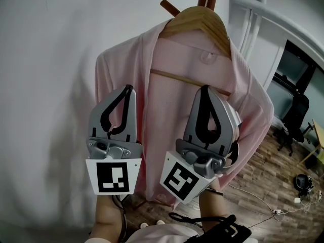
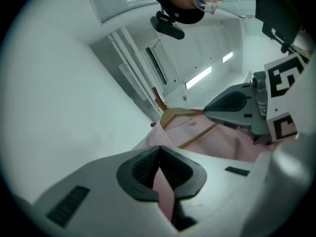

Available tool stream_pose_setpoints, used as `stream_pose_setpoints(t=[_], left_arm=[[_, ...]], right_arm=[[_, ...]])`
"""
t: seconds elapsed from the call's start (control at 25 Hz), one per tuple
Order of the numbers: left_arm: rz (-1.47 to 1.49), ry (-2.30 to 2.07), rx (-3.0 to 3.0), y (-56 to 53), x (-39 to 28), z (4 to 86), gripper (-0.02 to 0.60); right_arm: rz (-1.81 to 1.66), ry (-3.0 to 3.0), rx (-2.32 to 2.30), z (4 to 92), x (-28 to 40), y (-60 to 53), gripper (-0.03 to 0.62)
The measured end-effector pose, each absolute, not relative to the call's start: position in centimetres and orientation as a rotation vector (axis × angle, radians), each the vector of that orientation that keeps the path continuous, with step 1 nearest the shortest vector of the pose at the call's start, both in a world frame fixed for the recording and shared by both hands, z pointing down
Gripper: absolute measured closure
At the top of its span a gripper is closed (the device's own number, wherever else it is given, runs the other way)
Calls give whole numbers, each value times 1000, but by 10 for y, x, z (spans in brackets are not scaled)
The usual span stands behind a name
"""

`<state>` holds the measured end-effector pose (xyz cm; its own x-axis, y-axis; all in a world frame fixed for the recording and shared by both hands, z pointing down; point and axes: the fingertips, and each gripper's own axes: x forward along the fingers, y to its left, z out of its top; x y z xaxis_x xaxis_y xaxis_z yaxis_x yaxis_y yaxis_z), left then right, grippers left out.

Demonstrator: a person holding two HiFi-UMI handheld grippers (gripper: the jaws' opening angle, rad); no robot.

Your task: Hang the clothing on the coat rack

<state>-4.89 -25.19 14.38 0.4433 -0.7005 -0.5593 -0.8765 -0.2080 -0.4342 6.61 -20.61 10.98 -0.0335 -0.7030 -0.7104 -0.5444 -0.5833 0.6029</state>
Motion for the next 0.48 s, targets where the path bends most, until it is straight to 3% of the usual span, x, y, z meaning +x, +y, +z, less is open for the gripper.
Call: stream_pose_setpoints(t=[0.48], left_arm=[[319, 1347, -1962, -254, -58, 138, 568]], right_arm=[[-1664, -1350, 2067, 107, 66, -213, 576]])
